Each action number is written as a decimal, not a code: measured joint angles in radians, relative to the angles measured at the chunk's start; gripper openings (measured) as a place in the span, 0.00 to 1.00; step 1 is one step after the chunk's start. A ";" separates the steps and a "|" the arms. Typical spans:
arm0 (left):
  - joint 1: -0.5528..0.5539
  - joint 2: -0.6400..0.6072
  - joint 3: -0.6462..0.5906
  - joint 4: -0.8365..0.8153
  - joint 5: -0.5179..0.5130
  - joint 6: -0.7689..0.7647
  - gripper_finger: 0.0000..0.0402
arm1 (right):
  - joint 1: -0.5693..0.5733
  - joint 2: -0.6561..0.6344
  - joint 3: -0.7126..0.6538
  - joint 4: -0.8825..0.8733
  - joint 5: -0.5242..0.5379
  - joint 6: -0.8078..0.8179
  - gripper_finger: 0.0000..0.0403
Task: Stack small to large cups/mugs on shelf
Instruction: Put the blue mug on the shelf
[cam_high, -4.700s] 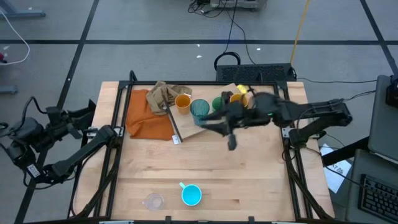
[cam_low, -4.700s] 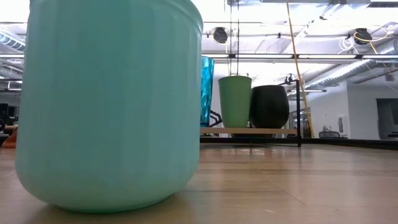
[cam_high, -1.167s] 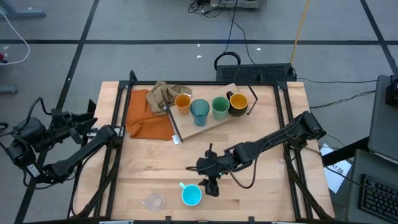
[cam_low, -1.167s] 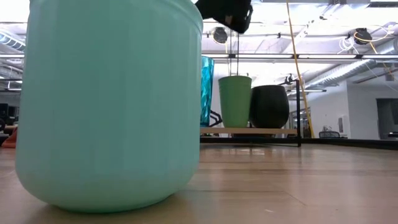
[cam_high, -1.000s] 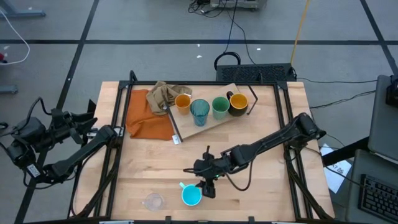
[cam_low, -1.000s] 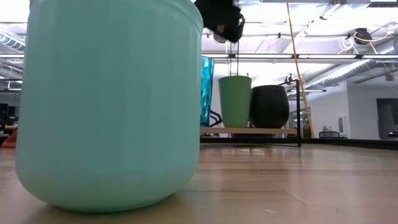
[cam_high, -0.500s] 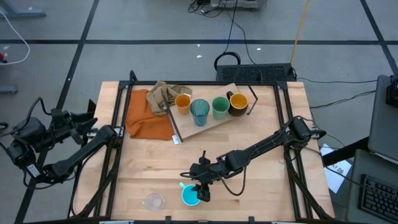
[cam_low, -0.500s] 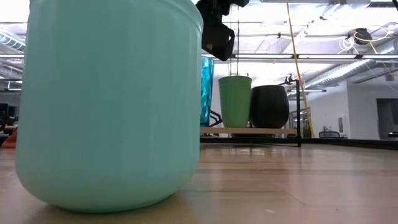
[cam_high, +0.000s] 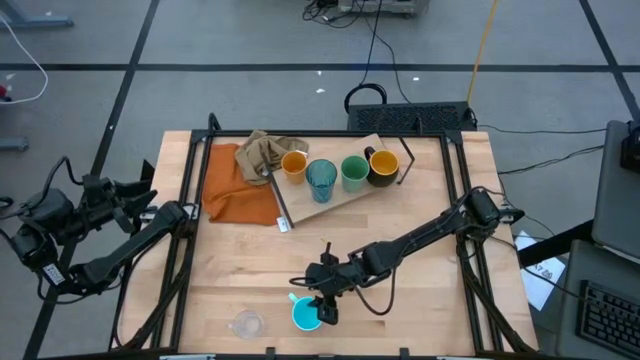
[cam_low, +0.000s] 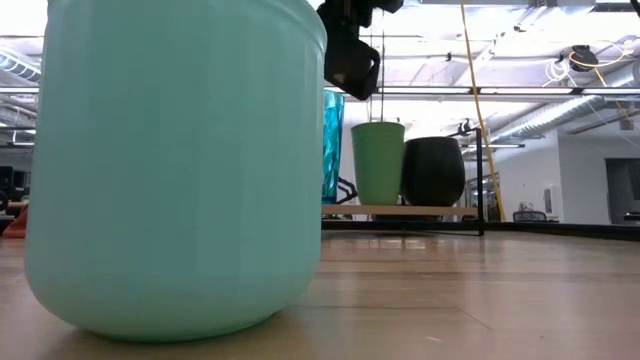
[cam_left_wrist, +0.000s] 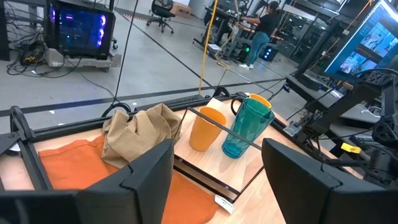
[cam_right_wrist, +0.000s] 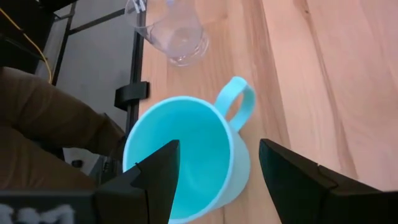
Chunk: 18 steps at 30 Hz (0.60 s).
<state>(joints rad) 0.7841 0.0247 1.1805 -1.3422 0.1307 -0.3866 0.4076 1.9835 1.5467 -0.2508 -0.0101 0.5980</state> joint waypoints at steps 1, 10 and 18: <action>0.000 0.000 0.000 0.000 0.000 0.000 0.61 | 0.000 0.000 0.000 0.003 -0.001 0.005 0.53; -0.001 0.000 0.000 0.000 0.001 -0.011 0.61 | 0.021 0.079 0.000 0.121 -0.059 0.056 0.53; 0.000 0.000 0.000 0.000 0.006 -0.015 0.61 | 0.013 0.079 0.000 0.112 -0.064 0.059 0.53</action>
<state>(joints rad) 0.7839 0.0250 1.1805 -1.3419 0.1363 -0.4015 0.4202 2.0621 1.5467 -0.1385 -0.0739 0.6575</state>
